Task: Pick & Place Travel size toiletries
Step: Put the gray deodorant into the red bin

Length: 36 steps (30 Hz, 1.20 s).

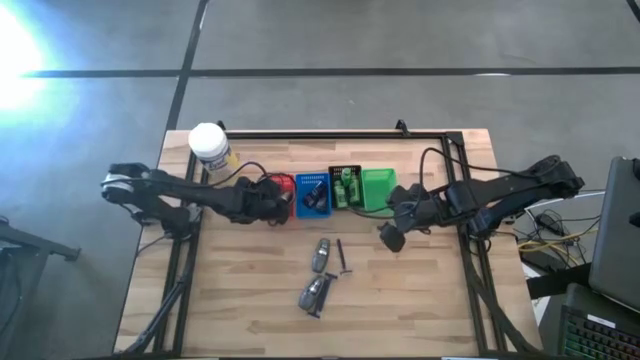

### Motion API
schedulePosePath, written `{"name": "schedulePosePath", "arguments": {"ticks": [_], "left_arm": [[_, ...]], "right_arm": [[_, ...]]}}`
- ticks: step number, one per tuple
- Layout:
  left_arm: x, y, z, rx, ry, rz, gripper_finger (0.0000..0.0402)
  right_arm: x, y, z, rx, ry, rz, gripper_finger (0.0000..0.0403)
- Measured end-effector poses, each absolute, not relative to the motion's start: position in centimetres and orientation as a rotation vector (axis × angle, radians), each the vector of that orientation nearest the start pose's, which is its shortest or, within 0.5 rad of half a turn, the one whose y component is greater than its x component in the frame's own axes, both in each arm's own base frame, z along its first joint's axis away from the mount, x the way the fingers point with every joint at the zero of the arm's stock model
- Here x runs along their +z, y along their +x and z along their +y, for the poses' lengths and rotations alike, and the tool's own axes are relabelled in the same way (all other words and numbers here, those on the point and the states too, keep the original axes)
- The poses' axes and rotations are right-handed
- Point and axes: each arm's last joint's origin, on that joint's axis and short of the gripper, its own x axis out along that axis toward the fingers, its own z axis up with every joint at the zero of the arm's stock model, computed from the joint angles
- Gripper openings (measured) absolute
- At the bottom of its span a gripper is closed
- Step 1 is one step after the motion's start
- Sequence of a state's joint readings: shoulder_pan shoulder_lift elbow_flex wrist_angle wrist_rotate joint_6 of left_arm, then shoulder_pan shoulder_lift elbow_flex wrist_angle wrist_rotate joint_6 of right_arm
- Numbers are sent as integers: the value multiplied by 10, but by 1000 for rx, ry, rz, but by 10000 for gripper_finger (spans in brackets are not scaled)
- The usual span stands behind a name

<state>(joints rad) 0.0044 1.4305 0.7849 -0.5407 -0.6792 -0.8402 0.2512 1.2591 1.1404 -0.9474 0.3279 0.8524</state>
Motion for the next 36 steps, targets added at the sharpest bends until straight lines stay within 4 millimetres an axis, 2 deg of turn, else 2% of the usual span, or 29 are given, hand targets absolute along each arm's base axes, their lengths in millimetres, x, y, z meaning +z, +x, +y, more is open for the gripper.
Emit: {"name": "schedulePosePath", "arguments": {"ticks": [3,6,9,14,17,21,24,29,32,36], "left_arm": [[185,248,19,995,-329,807,308],[198,248,14,932,-323,814,325],[217,249,2,814,-315,787,332],[242,257,-37,389,-452,795,330],[246,264,-69,283,-474,813,329],[237,285,-106,281,-494,844,330],[227,310,-119,364,-562,862,330],[212,359,-116,542,-594,962,330],[205,379,-111,609,-554,1045,330],[204,398,-109,585,-561,1069,330]], "right_arm": [[296,237,54,-366,514,894,361],[288,243,58,-269,564,878,357],[277,243,59,-257,588,882,352],[264,240,57,-287,598,919,347],[259,238,57,-296,594,934,352],[255,237,57,-307,598,947,360],[254,237,57,-309,599,948,360],[255,236,57,-312,601,950,351],[256,235,57,-318,596,967,346],[257,233,61,-309,582,984,346]]}}
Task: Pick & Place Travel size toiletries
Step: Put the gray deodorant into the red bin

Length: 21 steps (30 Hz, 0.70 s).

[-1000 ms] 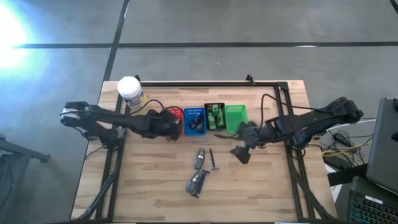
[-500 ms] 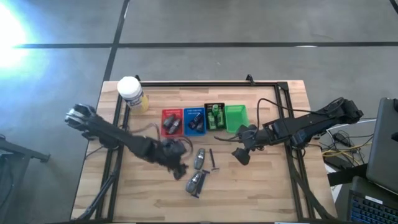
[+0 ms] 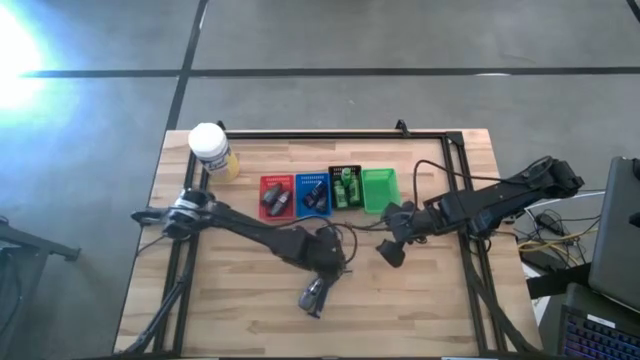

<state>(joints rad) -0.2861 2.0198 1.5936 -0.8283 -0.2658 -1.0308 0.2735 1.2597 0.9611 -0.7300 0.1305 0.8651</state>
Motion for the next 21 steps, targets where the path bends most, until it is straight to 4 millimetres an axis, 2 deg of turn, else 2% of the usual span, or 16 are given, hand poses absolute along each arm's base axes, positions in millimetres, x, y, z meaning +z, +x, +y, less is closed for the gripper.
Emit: {"name": "schedulePosePath", "arguments": {"ticks": [10,14,17,21], "left_arm": [[174,406,-96,632,-676,1157,330],[164,409,-92,581,-692,1166,327],[162,409,-89,582,-679,1160,301],[163,407,-88,593,-639,1154,229]], "right_arm": [[258,230,73,-307,541,963,363],[258,230,73,-313,539,959,358],[258,230,73,-317,534,956,353],[258,230,72,-323,528,952,344]]}}
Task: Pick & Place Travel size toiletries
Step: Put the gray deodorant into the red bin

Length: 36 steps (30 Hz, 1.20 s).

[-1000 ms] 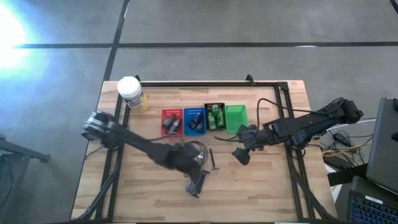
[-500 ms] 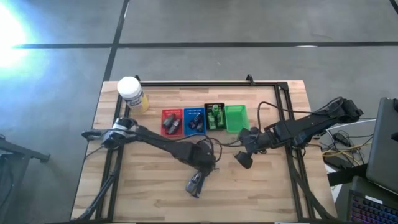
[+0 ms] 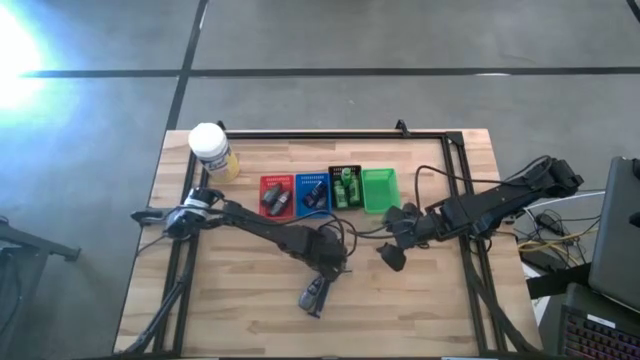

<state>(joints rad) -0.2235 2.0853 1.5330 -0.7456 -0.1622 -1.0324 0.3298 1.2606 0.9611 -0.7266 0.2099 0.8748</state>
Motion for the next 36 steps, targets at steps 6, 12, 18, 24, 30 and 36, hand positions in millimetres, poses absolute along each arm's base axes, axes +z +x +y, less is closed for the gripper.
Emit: {"name": "schedulePosePath", "arguments": {"ticks": [6,12,18,24,30,36], "left_arm": [[197,392,-83,666,-565,1075,212],[258,346,-58,889,-471,942,212],[235,311,17,930,-670,963,212],[216,286,44,926,-785,900,258],[225,279,42,903,-803,874,375],[264,286,-4,633,-716,821,387]], "right_arm": [[258,230,72,-324,524,951,332],[258,230,71,-362,540,931,332],[258,230,71,-377,575,925,349],[258,230,72,-393,610,924,361],[257,230,71,-398,619,923,352],[256,229,71,-398,614,928,349]]}}
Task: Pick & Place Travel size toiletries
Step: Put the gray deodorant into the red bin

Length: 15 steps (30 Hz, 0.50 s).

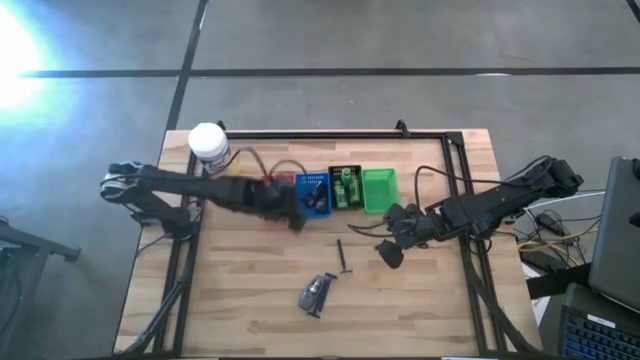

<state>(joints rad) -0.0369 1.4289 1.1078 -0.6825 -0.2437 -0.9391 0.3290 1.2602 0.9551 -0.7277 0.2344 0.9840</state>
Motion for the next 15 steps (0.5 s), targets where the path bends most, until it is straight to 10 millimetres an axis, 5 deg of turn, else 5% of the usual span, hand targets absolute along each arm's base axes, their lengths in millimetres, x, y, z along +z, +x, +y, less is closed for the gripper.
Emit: {"name": "schedulePosePath", "arguments": {"ticks": [9,15], "left_arm": [[227,313,-125,429,-675,1051,350],[209,350,-168,464,-633,1197,348]], "right_arm": [[249,227,71,-384,601,965,360],[248,227,72,-365,598,981,350]]}}
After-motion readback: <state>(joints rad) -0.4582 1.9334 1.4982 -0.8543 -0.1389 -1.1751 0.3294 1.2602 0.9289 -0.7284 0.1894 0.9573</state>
